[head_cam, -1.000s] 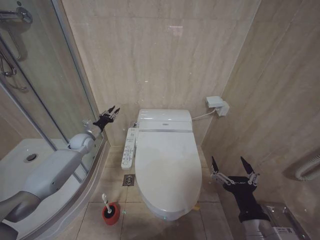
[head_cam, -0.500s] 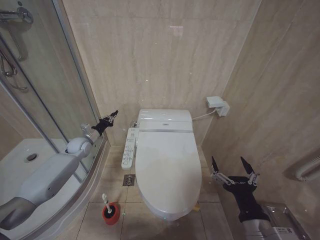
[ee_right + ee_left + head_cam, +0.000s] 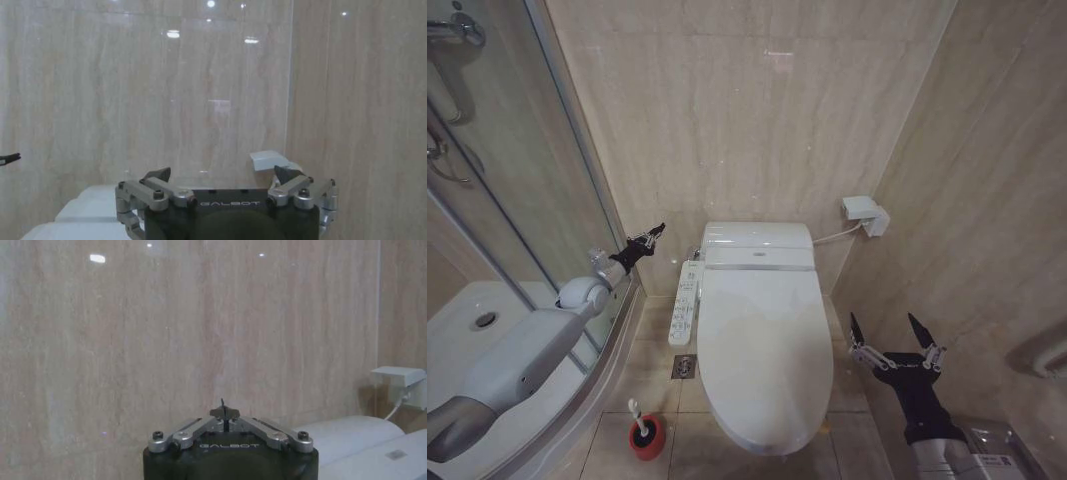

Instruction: Open the toilet lid, clean the toilet bowl with a toilet brush, close the toilet lid, and flush.

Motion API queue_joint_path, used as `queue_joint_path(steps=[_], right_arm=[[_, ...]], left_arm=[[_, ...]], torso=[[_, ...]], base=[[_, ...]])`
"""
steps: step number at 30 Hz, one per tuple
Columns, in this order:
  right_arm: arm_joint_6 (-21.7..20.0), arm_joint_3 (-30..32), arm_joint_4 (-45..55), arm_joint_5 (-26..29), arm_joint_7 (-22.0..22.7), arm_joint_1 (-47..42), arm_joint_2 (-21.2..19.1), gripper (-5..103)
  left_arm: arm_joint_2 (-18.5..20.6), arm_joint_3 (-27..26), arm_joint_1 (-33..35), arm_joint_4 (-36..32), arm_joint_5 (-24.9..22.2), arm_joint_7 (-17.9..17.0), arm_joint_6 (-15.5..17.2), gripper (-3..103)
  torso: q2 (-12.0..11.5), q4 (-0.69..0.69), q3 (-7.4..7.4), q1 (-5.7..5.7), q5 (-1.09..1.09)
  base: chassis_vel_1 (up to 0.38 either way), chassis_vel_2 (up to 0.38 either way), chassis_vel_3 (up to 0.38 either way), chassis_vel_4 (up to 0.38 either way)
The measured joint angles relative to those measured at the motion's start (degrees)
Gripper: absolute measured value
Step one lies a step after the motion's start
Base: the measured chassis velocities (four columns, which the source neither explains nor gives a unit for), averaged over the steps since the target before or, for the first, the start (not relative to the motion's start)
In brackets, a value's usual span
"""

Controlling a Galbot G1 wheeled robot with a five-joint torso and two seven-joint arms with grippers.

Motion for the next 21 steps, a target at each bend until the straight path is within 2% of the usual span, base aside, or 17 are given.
queue_joint_path(steps=[9, 21], right_arm=[[0.0, 0.0, 0.0, 0.0, 0.0, 0.0, 0.0, 100], [0.0, 0.0, 0.0, 0.0, 0.0, 0.0, 0.0, 100]], left_arm=[[0.07, -0.06, 0.71, 0.62, -0.05, 1.78, 0.0, 0], [-0.1, -0.09, 0.84, 0.99, -0.04, 2.27, -0.01, 0]], torso=[[0.0, 0.02, 0.0, 0.0, 0.0], [0.0, -0.01, 0.0, 0.0, 0.0]], base=[[-0.061, 0.084, 0.077, -0.066], [-0.08, 0.059, 0.075, -0.077]])
